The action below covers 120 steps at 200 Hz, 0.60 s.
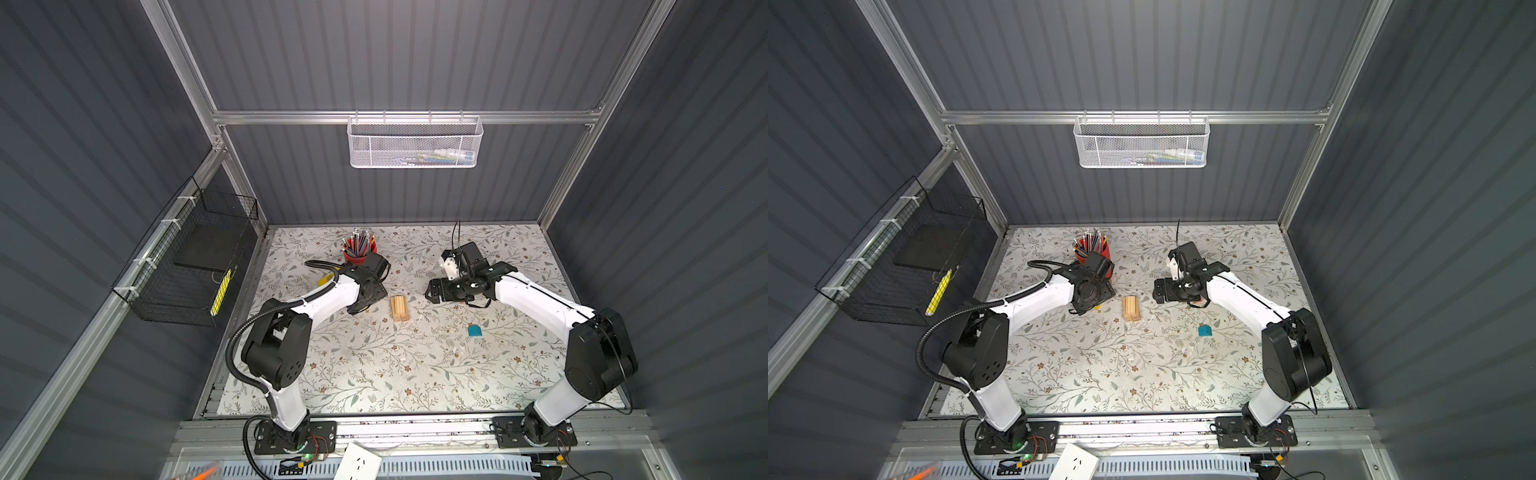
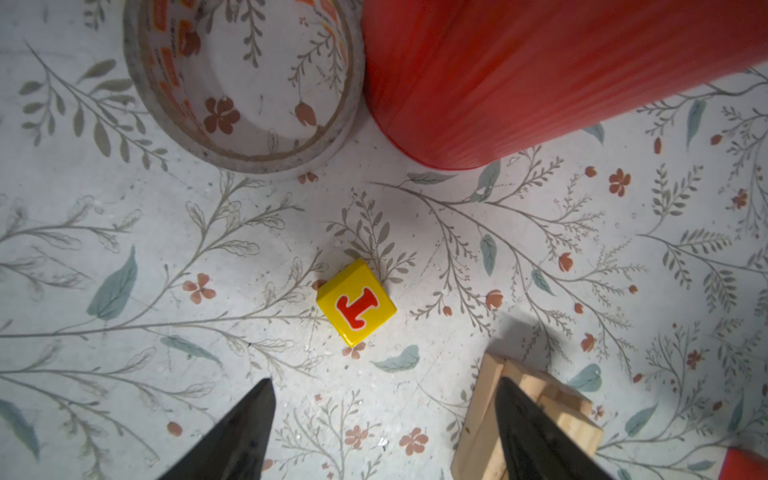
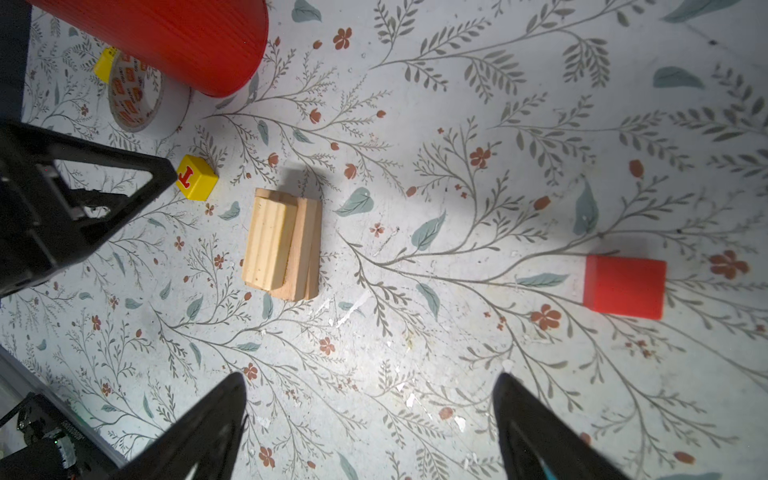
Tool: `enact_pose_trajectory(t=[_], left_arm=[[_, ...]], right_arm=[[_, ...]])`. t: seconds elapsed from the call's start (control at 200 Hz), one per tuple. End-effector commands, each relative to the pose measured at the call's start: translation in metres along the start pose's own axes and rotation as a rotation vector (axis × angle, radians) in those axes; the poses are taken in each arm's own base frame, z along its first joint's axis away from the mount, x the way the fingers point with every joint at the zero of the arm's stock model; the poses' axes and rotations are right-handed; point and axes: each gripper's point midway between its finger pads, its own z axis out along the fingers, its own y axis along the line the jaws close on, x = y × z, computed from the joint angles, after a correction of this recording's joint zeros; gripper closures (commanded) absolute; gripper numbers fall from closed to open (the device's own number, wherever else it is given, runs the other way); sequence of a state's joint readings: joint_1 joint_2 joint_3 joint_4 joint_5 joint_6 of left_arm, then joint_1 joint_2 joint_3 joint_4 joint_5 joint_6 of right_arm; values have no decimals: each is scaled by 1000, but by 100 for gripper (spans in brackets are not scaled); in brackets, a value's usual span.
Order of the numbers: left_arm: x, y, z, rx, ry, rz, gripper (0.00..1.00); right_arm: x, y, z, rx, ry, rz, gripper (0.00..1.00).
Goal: Build the wood block tower
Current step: 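Move the left gripper to the yellow T cube and grasp it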
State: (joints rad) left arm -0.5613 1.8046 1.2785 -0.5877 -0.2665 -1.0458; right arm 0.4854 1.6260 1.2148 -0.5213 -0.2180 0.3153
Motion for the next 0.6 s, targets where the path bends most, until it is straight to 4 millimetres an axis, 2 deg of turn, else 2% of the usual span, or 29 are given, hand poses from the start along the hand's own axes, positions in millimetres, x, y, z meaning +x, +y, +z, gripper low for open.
enact_pose_trajectory(t=[0.0, 0.16, 0.395, 0.595], left_arm=[[-5, 1, 6, -43, -15, -119, 18], [-5, 14, 18, -120, -38, -173, 21], [-1, 17, 32, -154, -32, -205, 23], [-4, 14, 40, -150, -47, -216, 35]], right_arm=[[-8, 7, 1, -19, -10, -29, 6], [-9, 8, 1, -26, -13, -20, 4], [-14, 9, 0, -35, -23, -26, 1], [-15, 5, -1, -30, -24, -25, 1]])
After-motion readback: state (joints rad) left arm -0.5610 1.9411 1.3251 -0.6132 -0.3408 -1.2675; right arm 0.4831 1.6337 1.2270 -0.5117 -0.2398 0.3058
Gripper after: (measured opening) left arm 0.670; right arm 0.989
